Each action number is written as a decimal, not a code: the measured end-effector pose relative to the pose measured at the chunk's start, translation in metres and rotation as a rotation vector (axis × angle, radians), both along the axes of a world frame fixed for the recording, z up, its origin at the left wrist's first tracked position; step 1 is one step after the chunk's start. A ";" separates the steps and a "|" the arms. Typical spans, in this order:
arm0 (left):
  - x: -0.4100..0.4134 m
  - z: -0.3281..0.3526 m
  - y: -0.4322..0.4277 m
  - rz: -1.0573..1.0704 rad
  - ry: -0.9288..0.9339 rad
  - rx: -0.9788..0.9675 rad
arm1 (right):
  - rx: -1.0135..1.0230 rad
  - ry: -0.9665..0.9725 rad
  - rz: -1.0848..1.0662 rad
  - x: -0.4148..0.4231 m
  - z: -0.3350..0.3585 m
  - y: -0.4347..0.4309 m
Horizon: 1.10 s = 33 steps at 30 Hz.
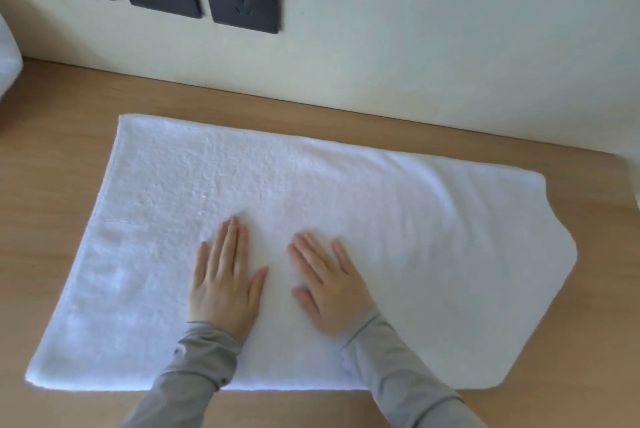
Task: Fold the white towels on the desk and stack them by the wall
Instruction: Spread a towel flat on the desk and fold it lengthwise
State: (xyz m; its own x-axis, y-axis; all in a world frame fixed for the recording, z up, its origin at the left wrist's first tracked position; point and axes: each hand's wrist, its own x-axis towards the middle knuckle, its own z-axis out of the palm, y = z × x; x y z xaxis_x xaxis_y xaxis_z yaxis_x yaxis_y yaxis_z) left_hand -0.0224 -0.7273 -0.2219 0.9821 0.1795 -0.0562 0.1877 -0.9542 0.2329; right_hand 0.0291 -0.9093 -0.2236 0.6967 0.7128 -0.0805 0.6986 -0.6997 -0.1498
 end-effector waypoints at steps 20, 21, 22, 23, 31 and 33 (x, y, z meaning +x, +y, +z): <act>-0.002 0.003 -0.007 0.053 0.016 0.063 | 0.059 0.032 0.022 -0.068 0.000 -0.066; -0.002 0.002 -0.007 0.053 0.022 0.066 | 0.042 0.027 -0.041 -0.060 0.003 -0.083; -0.002 0.001 -0.007 0.052 0.030 0.066 | 0.025 -0.002 -0.112 -0.050 0.007 -0.101; -0.001 0.001 -0.007 0.053 0.039 0.062 | 0.009 -0.043 -0.187 -0.039 0.011 -0.120; 0.005 0.011 -0.054 0.006 -0.047 -0.086 | 0.810 -0.008 -1.332 -0.009 0.040 -0.272; 0.014 0.019 -0.101 -0.109 -0.074 -0.118 | 1.112 0.251 -1.631 -0.017 0.035 -0.282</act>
State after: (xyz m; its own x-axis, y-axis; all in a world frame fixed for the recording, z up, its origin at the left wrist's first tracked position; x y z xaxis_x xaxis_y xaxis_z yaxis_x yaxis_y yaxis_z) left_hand -0.0088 -0.8278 -0.2028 0.9977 0.0677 0.0023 0.0625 -0.9334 0.3535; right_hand 0.0123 -1.1912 -0.1890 0.6693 -0.6741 -0.3125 -0.4913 -0.0859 -0.8667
